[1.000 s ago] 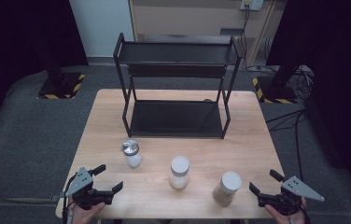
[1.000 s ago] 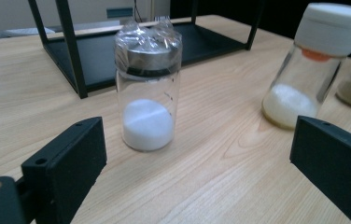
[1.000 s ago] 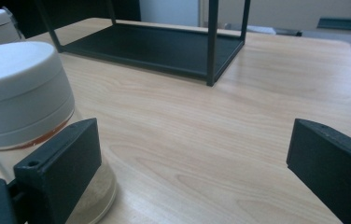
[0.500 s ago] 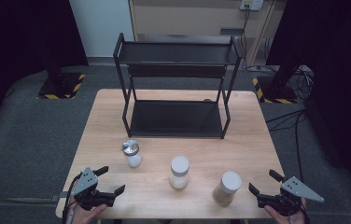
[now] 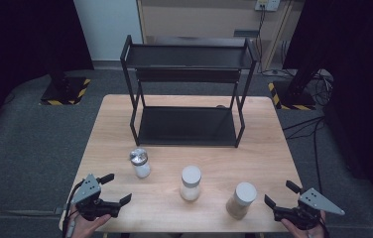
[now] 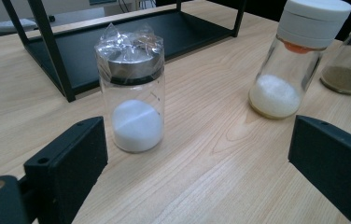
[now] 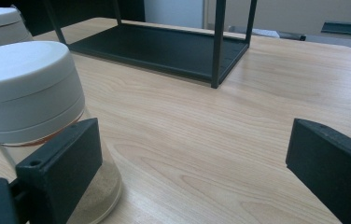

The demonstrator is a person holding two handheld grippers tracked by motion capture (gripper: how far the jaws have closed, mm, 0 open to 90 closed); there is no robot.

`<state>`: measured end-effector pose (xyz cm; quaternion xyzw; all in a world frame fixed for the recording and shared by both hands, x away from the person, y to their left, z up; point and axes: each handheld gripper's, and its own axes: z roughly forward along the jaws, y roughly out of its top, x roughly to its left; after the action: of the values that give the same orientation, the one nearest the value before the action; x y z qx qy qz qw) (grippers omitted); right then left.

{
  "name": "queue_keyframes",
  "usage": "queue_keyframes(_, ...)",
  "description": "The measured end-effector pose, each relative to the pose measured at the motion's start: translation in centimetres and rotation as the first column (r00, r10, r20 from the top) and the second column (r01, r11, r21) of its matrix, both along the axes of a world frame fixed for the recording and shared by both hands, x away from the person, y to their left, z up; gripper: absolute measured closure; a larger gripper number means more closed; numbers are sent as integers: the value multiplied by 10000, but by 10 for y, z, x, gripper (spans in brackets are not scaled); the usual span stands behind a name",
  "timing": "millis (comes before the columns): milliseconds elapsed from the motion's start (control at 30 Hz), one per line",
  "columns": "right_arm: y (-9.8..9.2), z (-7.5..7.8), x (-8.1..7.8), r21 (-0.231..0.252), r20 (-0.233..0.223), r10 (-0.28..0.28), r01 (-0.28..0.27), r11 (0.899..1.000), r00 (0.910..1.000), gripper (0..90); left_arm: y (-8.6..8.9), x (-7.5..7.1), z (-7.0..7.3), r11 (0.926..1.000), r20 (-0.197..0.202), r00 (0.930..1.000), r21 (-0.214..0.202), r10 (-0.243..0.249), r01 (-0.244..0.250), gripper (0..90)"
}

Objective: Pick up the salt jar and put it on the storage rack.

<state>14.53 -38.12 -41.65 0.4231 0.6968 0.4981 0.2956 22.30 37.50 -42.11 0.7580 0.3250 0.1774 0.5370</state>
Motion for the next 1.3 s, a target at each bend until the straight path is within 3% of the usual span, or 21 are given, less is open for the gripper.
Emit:
queue_keyframes(467, -1, 0, 0, 56, -22, 4, -3, 10000, 10000, 42, 2, 11, 21, 10000, -99, 10000, 16, 13, -13, 31)
queue_keyframes(867, -2, 0, 0, 116, -9, 9, -9, 9999, 10000, 44, 0, 26, 31, 9999, -204, 9997, -102, 106, -108, 28)
queue_keyframes(1300, -3, 0, -1, 194, -32, 16, -16, 9998, 10000, 50, -8, 48, 42, 9998, -217, 9997, 180, 76, -72, 24)
